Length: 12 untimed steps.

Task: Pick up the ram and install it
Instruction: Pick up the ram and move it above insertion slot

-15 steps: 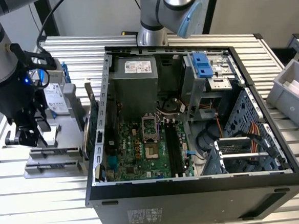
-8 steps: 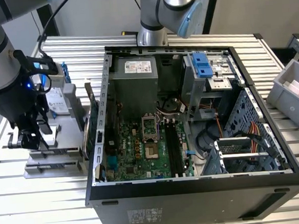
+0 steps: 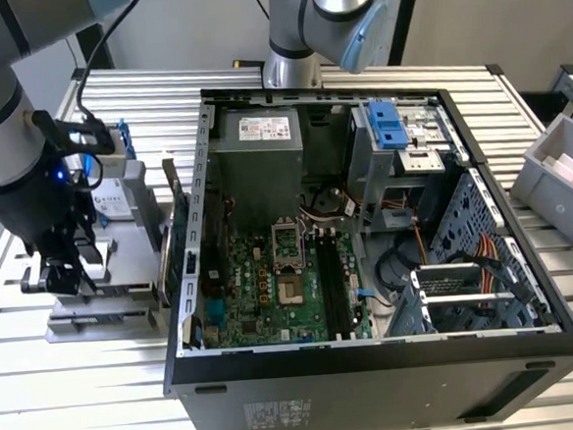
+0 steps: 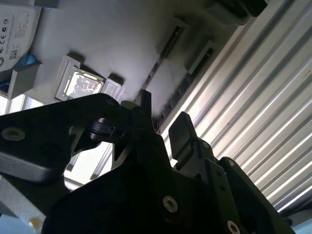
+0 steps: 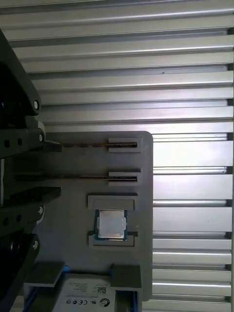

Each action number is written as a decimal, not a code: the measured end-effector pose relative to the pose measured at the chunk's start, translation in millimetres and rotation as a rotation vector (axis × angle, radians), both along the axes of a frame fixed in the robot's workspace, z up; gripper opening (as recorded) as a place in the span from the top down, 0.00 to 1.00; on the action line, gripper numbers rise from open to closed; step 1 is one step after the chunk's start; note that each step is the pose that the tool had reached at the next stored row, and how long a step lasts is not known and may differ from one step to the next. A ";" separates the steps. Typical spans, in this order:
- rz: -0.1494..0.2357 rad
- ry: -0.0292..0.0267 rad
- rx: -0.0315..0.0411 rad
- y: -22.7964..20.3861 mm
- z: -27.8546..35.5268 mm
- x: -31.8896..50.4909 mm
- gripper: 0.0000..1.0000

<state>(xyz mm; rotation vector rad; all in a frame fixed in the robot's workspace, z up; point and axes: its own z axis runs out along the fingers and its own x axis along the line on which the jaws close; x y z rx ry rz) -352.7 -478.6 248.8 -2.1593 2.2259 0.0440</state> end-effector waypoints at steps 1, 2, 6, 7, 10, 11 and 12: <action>0.000 -0.0001 0.0001 -0.3 -1.4 0.1 0.00; 0.002 0.0001 0.0000 -0.8 -2.7 0.1 0.00; 0.008 0.0006 -0.0001 -3.6 -8.4 0.0 0.00; 0.009 0.0008 0.0000 -5.0 -9.9 0.0 0.00; 0.011 0.0026 0.0000 -9.6 -13.6 0.0 0.00; 0.011 0.0034 0.0000 -11.3 -15.0 0.0 0.00; 0.012 0.0042 0.0000 -12.6 -16.3 0.0 0.00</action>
